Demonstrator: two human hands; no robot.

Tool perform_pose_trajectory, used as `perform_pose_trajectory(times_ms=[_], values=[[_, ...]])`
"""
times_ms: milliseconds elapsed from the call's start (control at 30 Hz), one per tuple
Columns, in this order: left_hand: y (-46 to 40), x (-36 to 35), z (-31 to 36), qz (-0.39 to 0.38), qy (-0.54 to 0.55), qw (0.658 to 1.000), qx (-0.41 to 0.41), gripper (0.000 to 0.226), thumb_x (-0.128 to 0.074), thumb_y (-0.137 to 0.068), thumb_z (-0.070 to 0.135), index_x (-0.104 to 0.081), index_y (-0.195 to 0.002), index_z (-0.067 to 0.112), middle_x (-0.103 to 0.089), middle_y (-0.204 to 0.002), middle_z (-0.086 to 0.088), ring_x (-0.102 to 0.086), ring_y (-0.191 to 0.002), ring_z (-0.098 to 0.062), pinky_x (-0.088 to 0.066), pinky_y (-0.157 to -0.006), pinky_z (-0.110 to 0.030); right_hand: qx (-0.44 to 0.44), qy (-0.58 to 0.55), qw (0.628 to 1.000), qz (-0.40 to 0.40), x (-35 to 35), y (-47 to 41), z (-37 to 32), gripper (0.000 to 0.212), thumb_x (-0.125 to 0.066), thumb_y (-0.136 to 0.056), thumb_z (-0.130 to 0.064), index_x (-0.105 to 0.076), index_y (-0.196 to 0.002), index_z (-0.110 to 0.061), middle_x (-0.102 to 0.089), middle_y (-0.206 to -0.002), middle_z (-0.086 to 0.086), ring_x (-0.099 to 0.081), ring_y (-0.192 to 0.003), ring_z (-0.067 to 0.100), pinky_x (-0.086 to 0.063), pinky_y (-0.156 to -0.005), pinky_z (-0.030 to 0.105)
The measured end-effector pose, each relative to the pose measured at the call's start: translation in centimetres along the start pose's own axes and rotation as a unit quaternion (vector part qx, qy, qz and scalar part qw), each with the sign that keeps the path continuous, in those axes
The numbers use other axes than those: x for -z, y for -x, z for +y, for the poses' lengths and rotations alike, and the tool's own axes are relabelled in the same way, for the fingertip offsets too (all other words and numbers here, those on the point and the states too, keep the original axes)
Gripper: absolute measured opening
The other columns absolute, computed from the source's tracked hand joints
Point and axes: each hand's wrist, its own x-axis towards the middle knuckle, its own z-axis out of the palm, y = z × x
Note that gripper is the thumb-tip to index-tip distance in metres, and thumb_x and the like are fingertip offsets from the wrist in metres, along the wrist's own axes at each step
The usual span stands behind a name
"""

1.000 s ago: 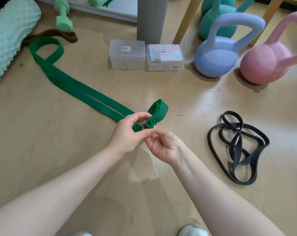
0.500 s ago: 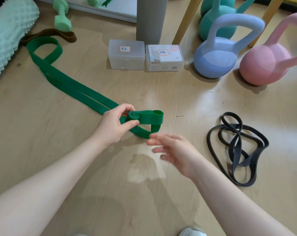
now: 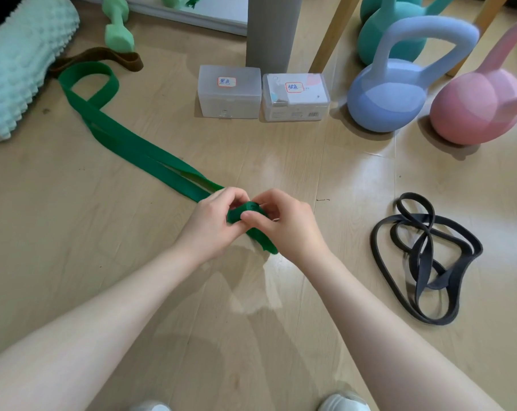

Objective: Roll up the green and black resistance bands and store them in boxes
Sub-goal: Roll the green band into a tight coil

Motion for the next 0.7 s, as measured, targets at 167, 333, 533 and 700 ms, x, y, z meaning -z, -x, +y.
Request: perform_pose_trajectory(times_ms=[167, 333, 533, 700], values=[[-0.2, -0.1, 0.1, 0.024, 0.002, 1.000, -0.001, 0.018, -0.067, -0.080, 0.012, -0.055, -0.094, 0.009, -0.046, -0.081, 0.018, -0.046, -0.076, 0.002, -0.036, -0.067, -0.005, -0.038, -0.033, 0.999, 0.011, 0.2, -0.4, -0.2, 0.032, -0.073, -0.074, -0.038, -0.066, -0.091, -0.012, -0.066, -0.084, -0.002, -0.062, -0.083, 0.014, -0.053, -0.076, 0.032], [0.0, -0.9, 0.4, 0.033, 0.078, 0.996, 0.036, 0.031, -0.071, -0.077, 0.016, -0.047, -0.095, 0.024, -0.048, -0.092, 0.016, -0.048, -0.087, 0.004, -0.036, -0.075, -0.002, 0.012, -0.016, 1.000, 0.020, 0.7, -0.5, -0.1, 0.016, -0.068, -0.080, -0.026, -0.065, -0.088, -0.013, -0.067, -0.082, 0.000, -0.063, -0.080, 0.017, -0.052, -0.077, 0.036], [0.4, -0.3, 0.7, -0.095, 0.362, 0.897, 0.235, 0.026, -0.058, -0.087, 0.009, -0.054, -0.112, 0.015, -0.066, -0.108, -0.004, -0.064, -0.101, -0.013, -0.051, -0.088, -0.022, 0.161, 0.124, 0.979, 0.027, 1.8, -0.3, 2.5, 0.026, -0.063, -0.084, -0.023, -0.062, -0.102, -0.004, -0.063, -0.093, 0.011, -0.057, -0.086, 0.030, -0.047, -0.072, 0.040], [-0.4, -0.7, 0.9, -0.161, 0.347, 0.849, 0.365, 0.033, -0.065, -0.080, 0.031, -0.067, -0.100, 0.004, -0.072, -0.097, -0.012, -0.068, -0.089, -0.018, -0.052, -0.084, -0.027, 0.263, 0.196, 0.944, -0.031, 0.8, -0.1, 3.3, 0.028, -0.067, -0.076, -0.022, -0.062, -0.096, -0.004, -0.061, -0.080, 0.010, -0.057, -0.071, 0.030, -0.045, -0.058, 0.033]])
